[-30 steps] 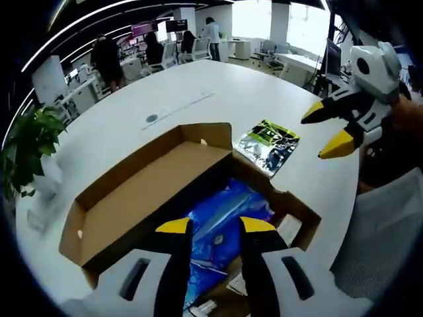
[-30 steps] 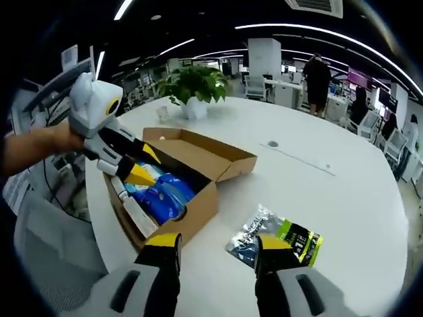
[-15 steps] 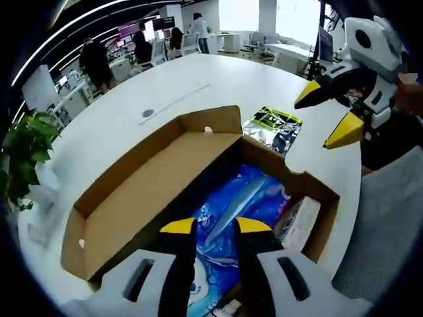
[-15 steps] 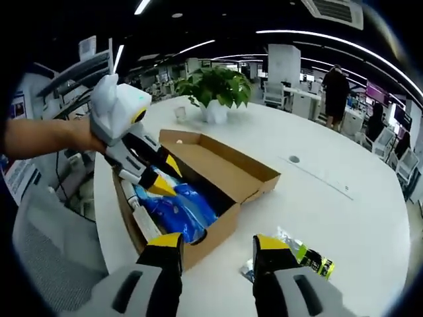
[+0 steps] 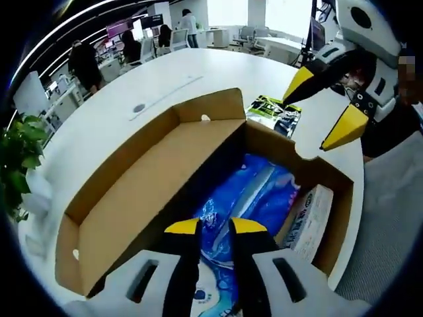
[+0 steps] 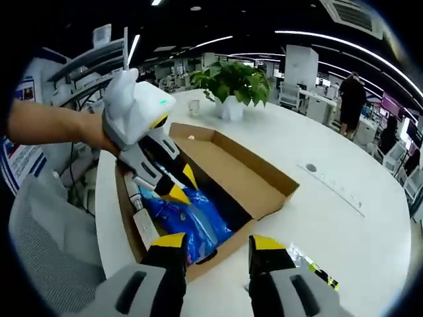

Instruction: Operate the shoe box by opening the lid, removing the specified soft item, and placing it in the target area until the item is outside and the box remains undamaged.

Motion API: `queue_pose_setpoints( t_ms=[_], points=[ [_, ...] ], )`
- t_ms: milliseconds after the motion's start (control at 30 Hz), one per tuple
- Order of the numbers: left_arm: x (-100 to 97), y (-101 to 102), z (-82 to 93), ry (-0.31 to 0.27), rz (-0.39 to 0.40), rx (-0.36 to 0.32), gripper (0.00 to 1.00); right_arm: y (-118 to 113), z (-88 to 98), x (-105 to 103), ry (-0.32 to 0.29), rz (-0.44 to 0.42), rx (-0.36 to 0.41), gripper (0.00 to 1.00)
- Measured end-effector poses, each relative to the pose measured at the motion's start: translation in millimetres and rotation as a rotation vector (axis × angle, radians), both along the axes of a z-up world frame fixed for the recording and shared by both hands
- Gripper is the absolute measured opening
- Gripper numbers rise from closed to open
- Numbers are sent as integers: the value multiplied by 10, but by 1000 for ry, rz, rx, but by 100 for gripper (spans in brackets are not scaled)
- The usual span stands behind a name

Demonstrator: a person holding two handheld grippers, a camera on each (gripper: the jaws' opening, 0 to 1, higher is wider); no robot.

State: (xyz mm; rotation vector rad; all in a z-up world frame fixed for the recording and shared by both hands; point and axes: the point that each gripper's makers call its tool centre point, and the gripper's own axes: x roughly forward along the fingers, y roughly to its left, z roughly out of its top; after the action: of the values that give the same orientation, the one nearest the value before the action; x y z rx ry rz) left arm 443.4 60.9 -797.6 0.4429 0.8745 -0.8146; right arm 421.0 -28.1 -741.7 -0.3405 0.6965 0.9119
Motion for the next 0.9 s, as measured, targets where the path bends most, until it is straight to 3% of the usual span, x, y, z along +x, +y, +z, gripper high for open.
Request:
queue_pose_setpoints(
  t_ms=[333,467,500,900],
  points=[
    [17,-39,-134,7,-46,12,12,220,-136,54,-11,82,-65,31],
    [30,-45,-131,-19,-78,18,4,308,-207,80,-17,118,-95,30],
    [33,-48,-128,-20,-78,13,0,324,-222,87,-19,125,-99,30],
    [43,-48,-53,-12,-29,-52,0,420,-454,160,-37,170,-170,19]
  ],
)
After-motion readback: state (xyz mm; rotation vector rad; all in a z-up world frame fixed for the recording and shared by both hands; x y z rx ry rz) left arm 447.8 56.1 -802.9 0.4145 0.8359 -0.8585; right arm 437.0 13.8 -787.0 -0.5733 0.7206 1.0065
